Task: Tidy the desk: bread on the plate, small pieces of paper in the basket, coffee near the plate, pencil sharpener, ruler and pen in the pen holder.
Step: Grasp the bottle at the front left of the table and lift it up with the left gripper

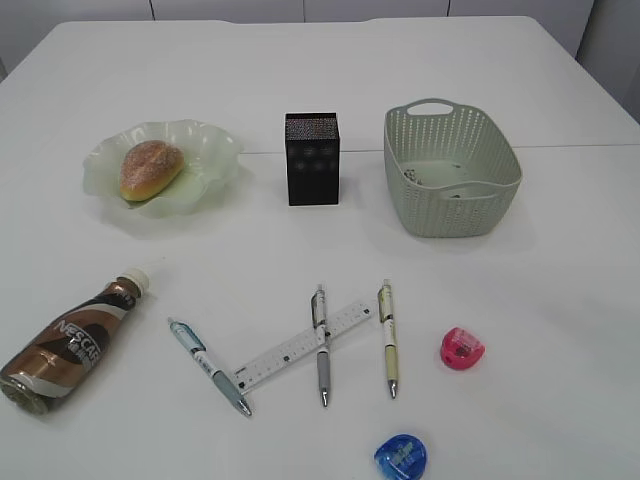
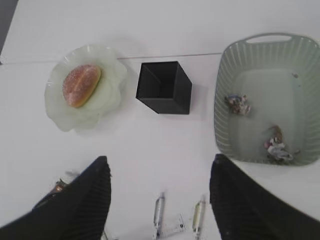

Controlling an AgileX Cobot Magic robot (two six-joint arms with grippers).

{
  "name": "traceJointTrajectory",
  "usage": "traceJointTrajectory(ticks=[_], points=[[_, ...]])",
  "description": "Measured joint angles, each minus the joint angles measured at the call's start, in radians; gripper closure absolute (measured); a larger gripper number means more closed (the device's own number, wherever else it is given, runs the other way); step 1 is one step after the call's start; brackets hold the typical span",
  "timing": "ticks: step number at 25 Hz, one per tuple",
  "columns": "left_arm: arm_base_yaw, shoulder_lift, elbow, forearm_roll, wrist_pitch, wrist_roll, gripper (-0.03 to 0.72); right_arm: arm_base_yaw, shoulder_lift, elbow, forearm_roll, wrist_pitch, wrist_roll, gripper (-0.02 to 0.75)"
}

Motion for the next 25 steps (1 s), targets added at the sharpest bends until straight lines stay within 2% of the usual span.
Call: traceJointTrajectory(ticks=[9, 22, 25], points=[[0.0, 0.024, 0.0, -0.006, -0.001, 0.045, 0.187, 0.0, -0.108, 0.265, -0.016, 0.002, -0.058, 0.248], [0.0, 0.064, 0.0, -0.008, -0.002, 0.055, 0.202, 0.0, -0.108, 0.272, -0.018, 0.002, -0.067, 0.248], [0.0, 0.077, -0.003, -0.022, -0.002, 0.055, 0.202, 0.0, -0.108, 0.272, -0.064, 0.002, -0.071, 0.248]])
